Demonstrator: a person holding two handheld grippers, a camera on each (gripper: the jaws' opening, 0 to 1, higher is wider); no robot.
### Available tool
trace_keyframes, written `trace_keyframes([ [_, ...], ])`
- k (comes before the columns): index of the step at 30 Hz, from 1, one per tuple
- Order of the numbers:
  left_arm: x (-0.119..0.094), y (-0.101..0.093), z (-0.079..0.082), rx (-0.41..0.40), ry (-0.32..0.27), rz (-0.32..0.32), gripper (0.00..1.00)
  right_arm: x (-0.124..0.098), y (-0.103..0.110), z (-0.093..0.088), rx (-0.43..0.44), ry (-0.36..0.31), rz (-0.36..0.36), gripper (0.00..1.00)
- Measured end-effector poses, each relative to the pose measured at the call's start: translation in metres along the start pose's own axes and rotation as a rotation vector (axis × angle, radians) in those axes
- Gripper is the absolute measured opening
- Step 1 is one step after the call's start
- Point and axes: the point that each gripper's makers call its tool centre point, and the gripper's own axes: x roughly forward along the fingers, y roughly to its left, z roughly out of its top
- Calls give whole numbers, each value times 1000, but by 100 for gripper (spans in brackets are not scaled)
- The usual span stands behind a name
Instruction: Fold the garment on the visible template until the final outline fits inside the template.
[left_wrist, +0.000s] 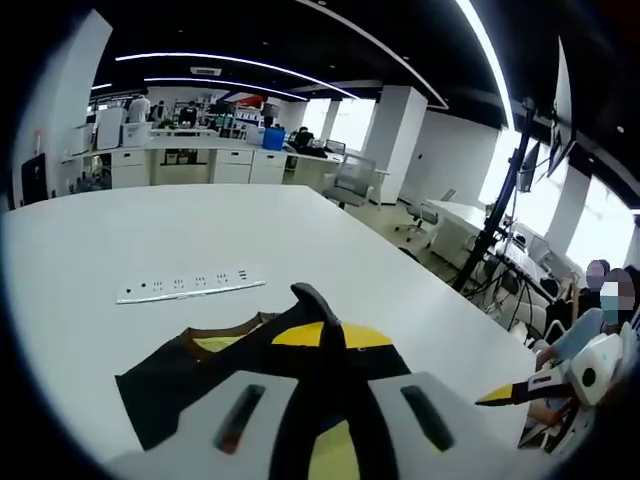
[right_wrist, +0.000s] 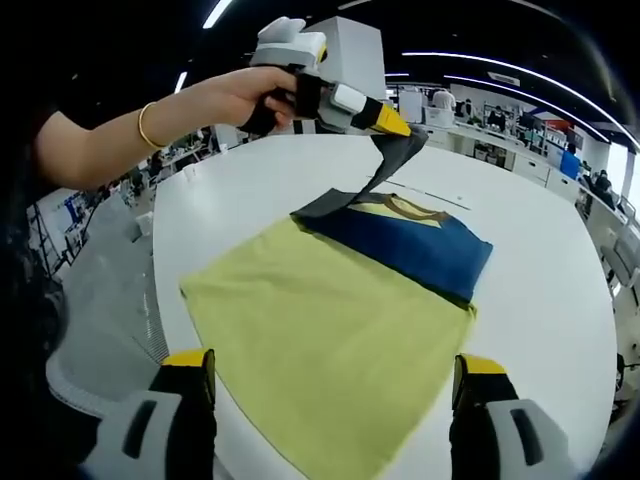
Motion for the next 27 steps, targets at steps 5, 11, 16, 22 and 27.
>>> trace_keyframes([
  [5,6,-13,6,41,-27,-32,0,3,2,0,2,1,5,99],
  [11,17,-16,-11,7,7,-49,0,6,3,1,3,4,10,99],
  [16,19,-4,-31,21,64,-20,0,6,0,1,12,2,5,99],
  [22,13,9,-29,21,48,6,0,10,-4,7,20,-14,-5,98],
  [27,3,23,-22,16,27,29,6,13,-7,16,40,-38,-1,95],
])
